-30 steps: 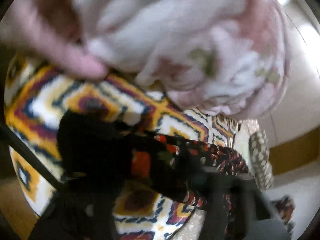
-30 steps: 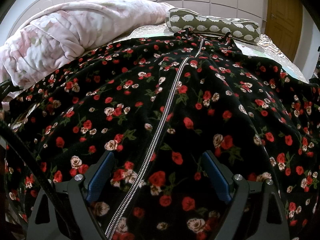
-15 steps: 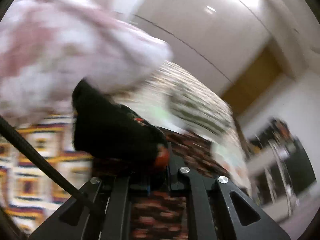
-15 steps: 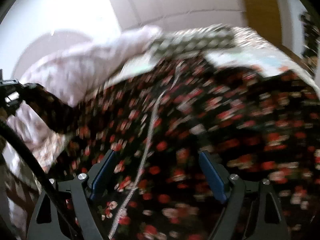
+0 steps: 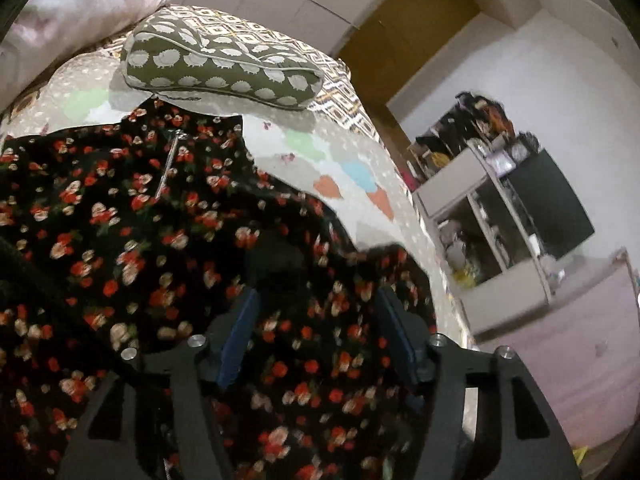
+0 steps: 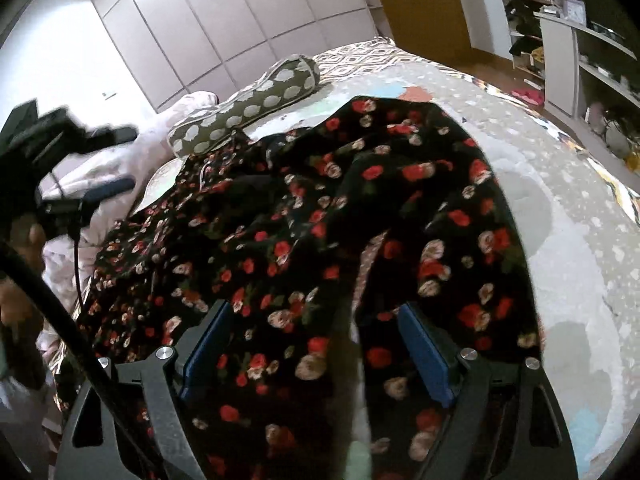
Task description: Fold large clothes
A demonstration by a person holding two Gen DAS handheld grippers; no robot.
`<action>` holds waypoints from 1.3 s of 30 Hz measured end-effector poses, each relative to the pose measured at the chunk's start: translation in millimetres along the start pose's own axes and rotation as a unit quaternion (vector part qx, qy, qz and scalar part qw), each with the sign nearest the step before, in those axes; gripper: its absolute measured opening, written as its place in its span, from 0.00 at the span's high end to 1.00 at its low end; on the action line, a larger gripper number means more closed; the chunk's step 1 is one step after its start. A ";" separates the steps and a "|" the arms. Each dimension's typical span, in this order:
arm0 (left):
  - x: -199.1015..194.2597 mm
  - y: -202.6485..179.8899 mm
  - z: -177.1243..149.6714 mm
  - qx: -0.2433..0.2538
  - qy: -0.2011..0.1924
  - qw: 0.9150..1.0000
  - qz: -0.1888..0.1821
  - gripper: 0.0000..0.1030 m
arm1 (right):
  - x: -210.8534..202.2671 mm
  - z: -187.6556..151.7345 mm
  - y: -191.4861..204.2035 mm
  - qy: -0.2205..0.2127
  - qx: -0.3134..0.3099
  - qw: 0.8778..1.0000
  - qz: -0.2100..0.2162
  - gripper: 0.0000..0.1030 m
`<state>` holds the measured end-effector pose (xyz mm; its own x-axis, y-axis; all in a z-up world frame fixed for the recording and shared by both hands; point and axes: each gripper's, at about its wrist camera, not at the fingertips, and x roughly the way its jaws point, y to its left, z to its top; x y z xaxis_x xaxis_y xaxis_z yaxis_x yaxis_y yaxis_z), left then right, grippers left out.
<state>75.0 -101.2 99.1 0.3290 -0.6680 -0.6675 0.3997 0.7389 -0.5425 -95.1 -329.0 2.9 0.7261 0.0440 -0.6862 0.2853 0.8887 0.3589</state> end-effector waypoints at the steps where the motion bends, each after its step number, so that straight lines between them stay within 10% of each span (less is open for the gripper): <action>1: -8.8 2.0 -4.5 0.003 -0.005 1.000 0.010 0.38 | 0.9 3.5 0.0 0.001 0.000 1.000 0.004 0.15; 9: -116.8 70.4 -49.6 -0.050 -0.072 0.991 0.101 0.34 | 18.2 32.1 41.3 0.012 -0.029 0.998 0.060 0.15; 20: -254.1 174.7 -125.0 -0.114 -0.142 0.943 0.280 0.30 | 150.8 81.2 76.5 0.100 -0.036 0.994 -0.033 0.15; 21: -261.7 178.8 -130.1 -0.115 -0.148 0.940 0.286 0.26 | 153.3 83.9 78.5 0.095 -0.036 0.994 -0.036 0.28; 22: -265.1 181.3 -134.1 -0.116 -0.151 0.937 0.292 0.24 | 155.4 87.9 83.6 0.097 -0.047 0.994 -0.026 0.71; 24: -263.5 188.7 -140.9 -0.111 -0.147 0.937 0.298 0.24 | 160.7 93.9 87.6 0.125 -0.053 0.991 -0.012 0.87; 33: -185.4 213.9 -170.3 -0.088 -0.065 0.947 0.302 0.23 | 169.0 107.5 92.1 0.116 -0.133 0.973 -0.150 0.86; 37: -176.7 225.2 -184.0 -0.102 -0.053 0.959 0.260 0.24 | 148.6 105.4 108.5 0.095 -0.175 0.965 -0.171 0.57; 39: -177.6 223.2 -188.5 -0.089 -0.052 0.964 0.246 0.52 | 124.8 105.5 118.9 0.070 -0.182 0.967 -0.167 0.42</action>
<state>-55.5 199.0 0.4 0.5290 -0.2315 -0.8164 0.0241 0.9658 -0.2583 95.5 -265.9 26.7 0.5324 -0.2341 -0.8135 0.2317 0.9646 -0.1259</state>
